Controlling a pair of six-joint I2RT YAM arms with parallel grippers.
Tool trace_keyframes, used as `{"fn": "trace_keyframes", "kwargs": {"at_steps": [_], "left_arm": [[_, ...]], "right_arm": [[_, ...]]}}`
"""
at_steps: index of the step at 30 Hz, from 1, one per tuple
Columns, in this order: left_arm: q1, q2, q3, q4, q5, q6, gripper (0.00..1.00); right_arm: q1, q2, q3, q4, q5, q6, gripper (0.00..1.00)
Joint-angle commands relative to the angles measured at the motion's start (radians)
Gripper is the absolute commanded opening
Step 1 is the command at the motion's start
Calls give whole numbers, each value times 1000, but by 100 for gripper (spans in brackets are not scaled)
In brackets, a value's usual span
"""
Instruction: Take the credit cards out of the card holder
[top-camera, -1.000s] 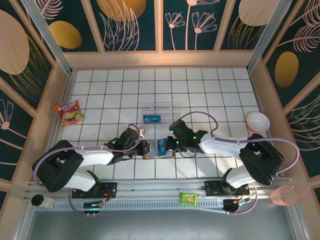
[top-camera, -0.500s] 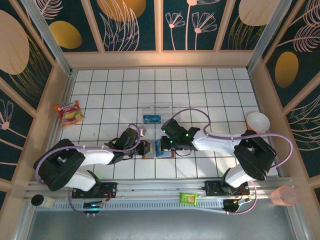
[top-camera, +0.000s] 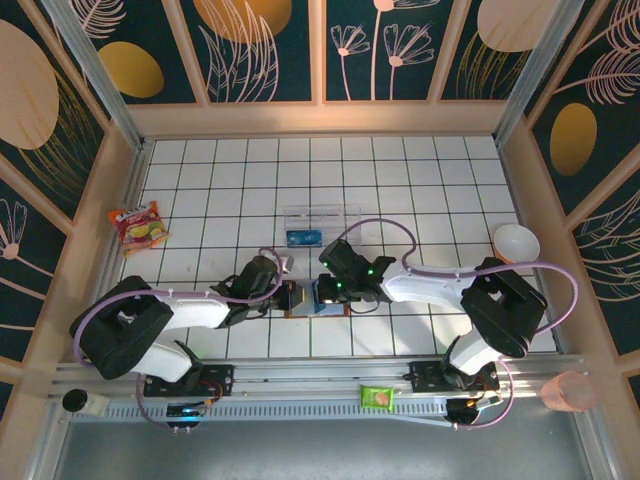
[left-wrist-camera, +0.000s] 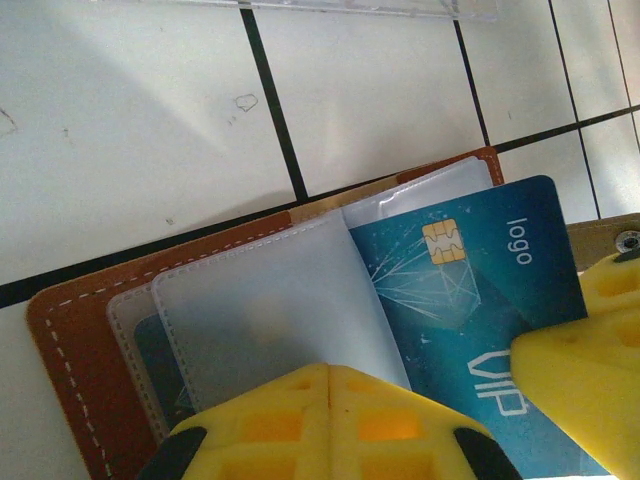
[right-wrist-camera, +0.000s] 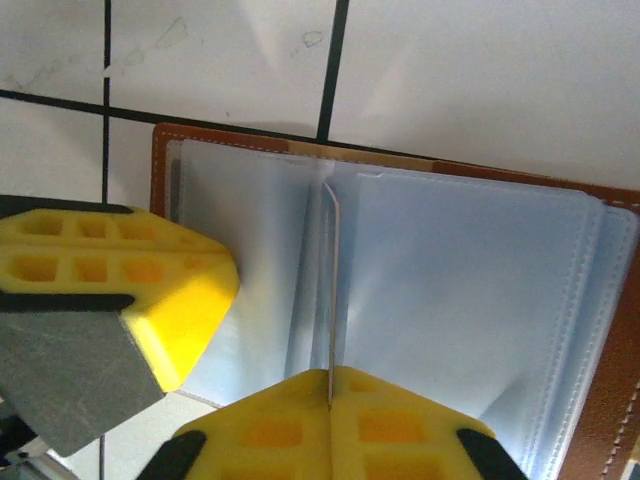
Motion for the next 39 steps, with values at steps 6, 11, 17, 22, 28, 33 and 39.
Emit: {"fn": "trace_keyframes", "kwargs": {"at_steps": [6, 11, 17, 22, 28, 33, 39], "left_arm": [[-3, 30, 9, -58, 8, 21, 0], [-3, 9, 21, -69, 10, 23, 0], [-3, -87, 57, -144, -18, 24, 26], [-2, -227, 74, -237, -80, 23, 46], [26, -352, 27, -309, -149, 0, 68], [102, -421, -45, -318, -119, -31, 95], [129, -446, -78, -342, -116, -45, 99]], "right_arm": [[-1, -174, -30, -57, 128, -133, 0], [-1, -291, -5, -64, 219, -261, 0], [-16, -310, 92, -65, 340, -400, 0], [-74, -263, 177, -70, 280, -605, 0], [-104, -148, 296, -168, 100, -944, 0], [-104, -78, 404, -282, -16, -1164, 0], [-110, 60, 583, -477, -77, -1365, 0]]}}
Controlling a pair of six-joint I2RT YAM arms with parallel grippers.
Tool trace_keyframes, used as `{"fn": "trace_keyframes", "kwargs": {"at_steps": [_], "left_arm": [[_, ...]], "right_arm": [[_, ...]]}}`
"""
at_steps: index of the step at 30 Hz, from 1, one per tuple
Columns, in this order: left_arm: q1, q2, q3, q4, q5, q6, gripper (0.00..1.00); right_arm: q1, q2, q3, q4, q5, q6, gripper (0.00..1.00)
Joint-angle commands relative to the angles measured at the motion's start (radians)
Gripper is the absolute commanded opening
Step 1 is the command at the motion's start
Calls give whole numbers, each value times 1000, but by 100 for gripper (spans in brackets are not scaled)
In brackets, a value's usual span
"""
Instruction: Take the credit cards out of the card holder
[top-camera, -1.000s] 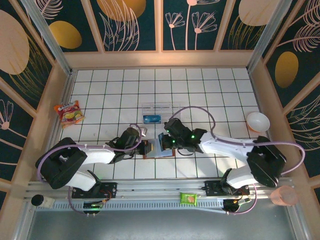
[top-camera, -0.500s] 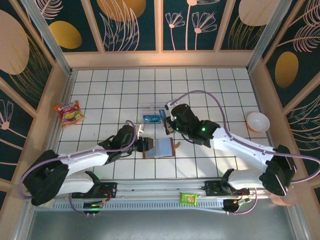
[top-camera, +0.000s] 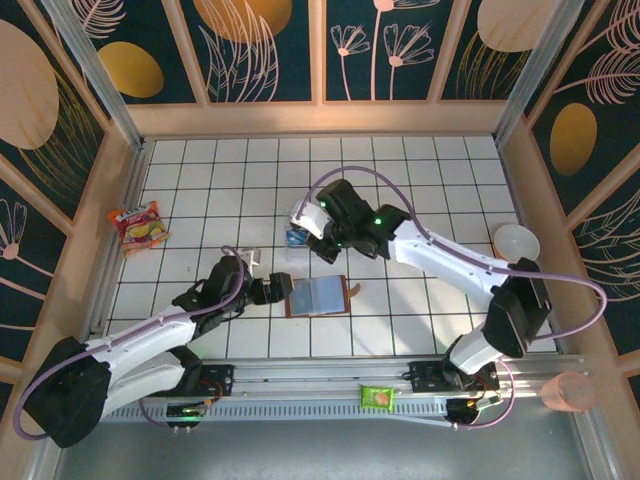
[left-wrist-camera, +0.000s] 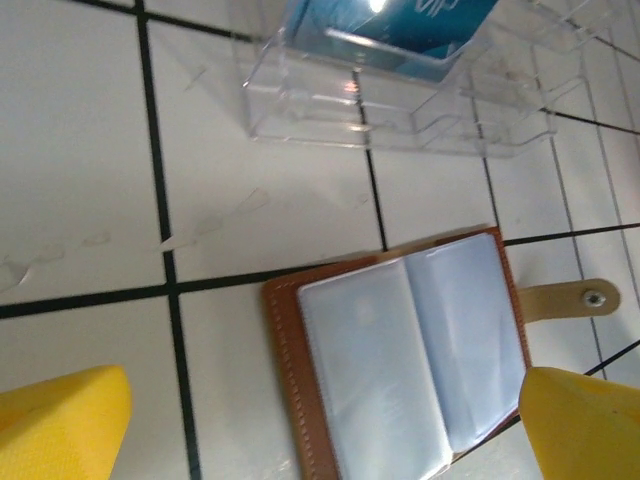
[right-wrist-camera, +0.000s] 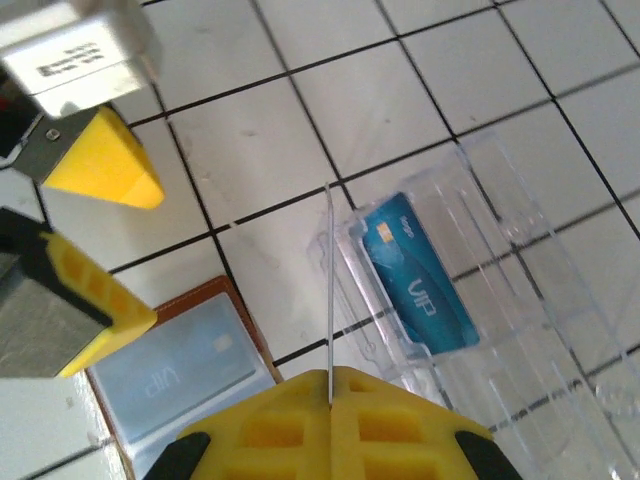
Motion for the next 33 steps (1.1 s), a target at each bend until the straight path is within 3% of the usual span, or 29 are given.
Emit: {"fn": "trace_keyframes", "kwargs": {"at_steps": [1, 14, 33], "left_arm": [[10, -16, -12, -35, -3, -21, 99], [13, -34, 43, -165, -65, -6, 99], [25, 39, 61, -164, -74, -3, 99]], "right_arm": [[-7, 82, 97, -150, -47, -190, 0], [-76, 353, 399, -321, 10, -406, 0], [-92, 529, 524, -391, 52, -510, 0]]}}
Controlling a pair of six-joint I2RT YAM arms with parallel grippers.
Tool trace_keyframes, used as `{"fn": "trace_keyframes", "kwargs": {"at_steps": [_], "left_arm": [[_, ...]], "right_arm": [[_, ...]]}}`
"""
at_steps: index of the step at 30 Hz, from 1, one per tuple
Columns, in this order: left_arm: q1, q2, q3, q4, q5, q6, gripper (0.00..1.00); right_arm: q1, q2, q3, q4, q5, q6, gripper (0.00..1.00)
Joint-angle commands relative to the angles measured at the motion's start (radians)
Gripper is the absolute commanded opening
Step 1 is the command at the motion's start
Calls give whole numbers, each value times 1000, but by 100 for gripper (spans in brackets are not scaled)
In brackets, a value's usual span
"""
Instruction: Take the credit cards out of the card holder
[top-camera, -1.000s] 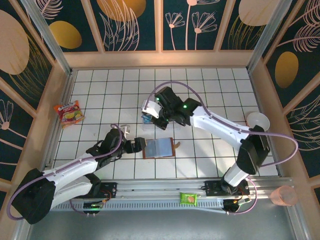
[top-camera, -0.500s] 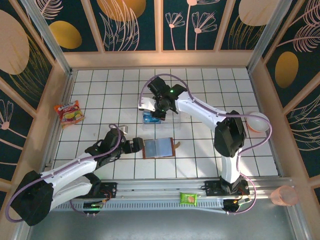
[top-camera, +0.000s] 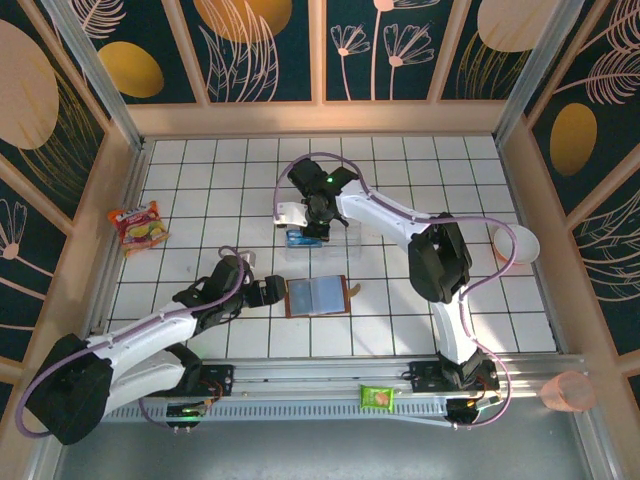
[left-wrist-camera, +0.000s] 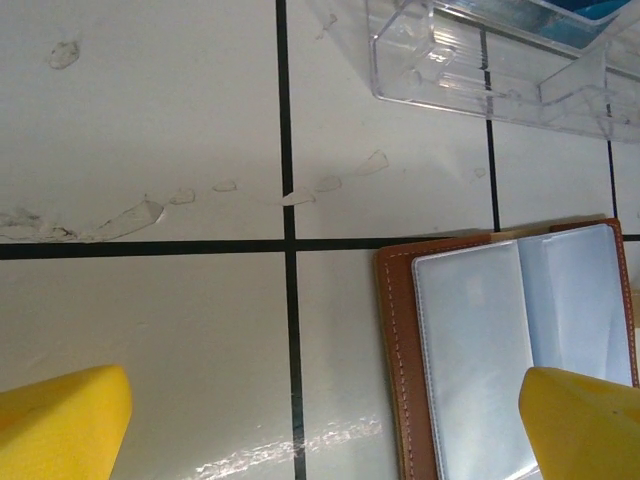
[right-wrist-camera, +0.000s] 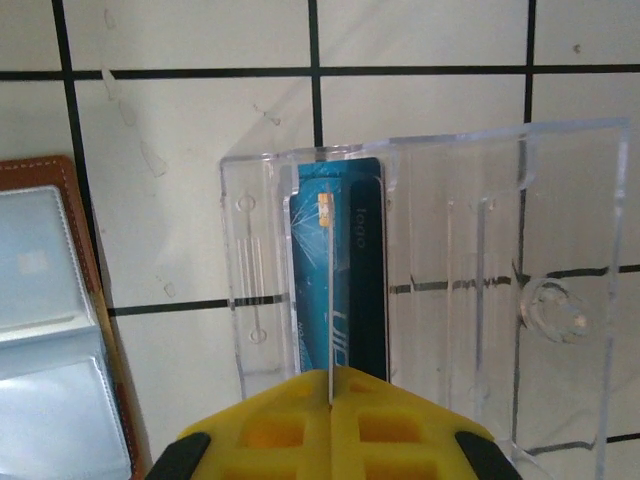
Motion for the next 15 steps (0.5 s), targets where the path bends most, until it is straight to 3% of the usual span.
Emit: {"fn": "trace_keyframes", "kwargs": {"at_steps": [1, 10, 12, 15], "left_arm": [[6, 16, 23, -1, 2, 6, 99], [8, 38, 16, 20, 9, 2, 99], [8, 38, 13, 24, 11, 0, 99], [8, 36, 10, 28, 12, 0, 99]], "right_arm": [[-6, 21, 29, -33, 22, -56, 0], [-1, 44, 28, -22, 22, -60, 0], [1, 45, 23, -10, 26, -57, 6], [2, 37, 15, 46, 48, -29, 22]]}}
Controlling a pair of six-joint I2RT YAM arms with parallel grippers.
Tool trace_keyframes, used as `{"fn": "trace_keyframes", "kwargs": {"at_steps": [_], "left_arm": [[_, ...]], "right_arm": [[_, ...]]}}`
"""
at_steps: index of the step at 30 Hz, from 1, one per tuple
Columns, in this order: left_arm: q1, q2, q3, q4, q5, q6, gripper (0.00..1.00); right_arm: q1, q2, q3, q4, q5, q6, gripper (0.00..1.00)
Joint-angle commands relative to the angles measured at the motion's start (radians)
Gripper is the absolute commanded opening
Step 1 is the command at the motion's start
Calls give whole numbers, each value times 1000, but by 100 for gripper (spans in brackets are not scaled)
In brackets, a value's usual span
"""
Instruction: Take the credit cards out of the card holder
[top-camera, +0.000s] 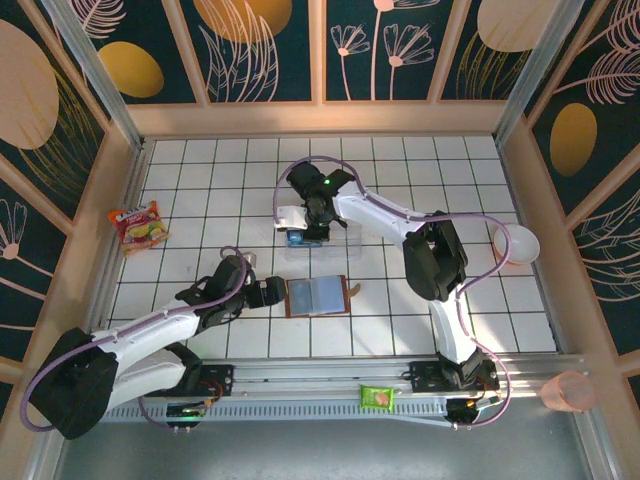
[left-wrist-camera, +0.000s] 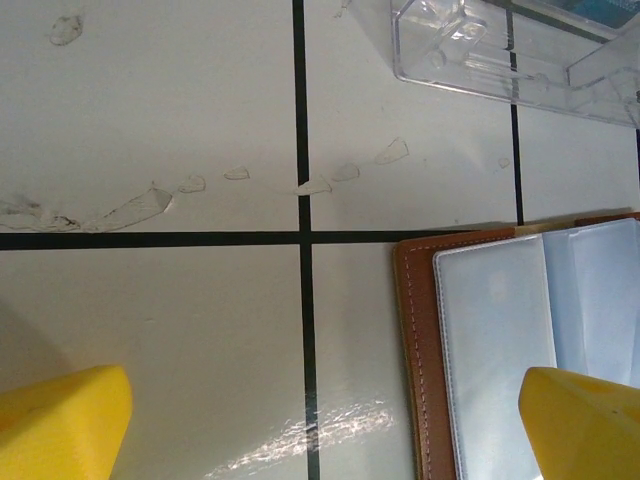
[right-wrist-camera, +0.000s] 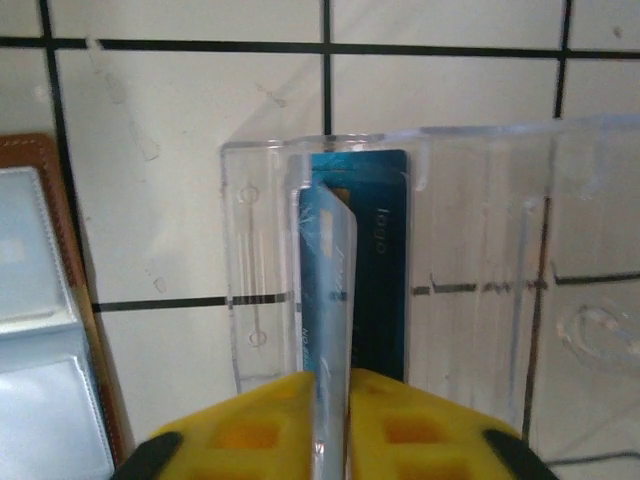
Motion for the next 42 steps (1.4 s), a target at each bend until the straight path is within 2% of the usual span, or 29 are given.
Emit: {"fn": "trace_keyframes", "kwargs": {"at_steps": [1, 8, 11, 16, 19, 21, 27, 31, 35, 42], "left_arm": [[8, 0, 8, 22, 15, 1, 99], [8, -35, -8, 43, 2, -15, 99], [8, -53, -21, 68, -1, -30, 99], [8, -74, -49, 128, -1, -50, 99], [8, -81, -58, 152, 4, -56, 99], [8, -89, -65, 160, 4, -59, 99], [8, -136, -89, 161, -15, -63, 99], [8, -182, -103, 143, -39, -65, 99], [8, -215, -104, 114, -54, -65, 99], [8, -274, -119, 72, -69, -70, 99]], "right_arm": [[3, 1, 17, 51, 29, 6, 24], [2, -103, 1, 185, -55, 110, 33], [6, -163, -50, 280, -105, 206, 35], [24, -278, -244, 555, -98, 507, 35], [40, -333, -361, 669, -65, 701, 35], [59, -376, -444, 734, 5, 834, 36], [104, -504, -698, 724, 112, 1188, 36], [169, -578, -853, 718, 147, 1316, 37], [272, -549, -891, 698, 162, 1361, 37], [399, -384, -818, 665, 236, 1365, 37]]}}
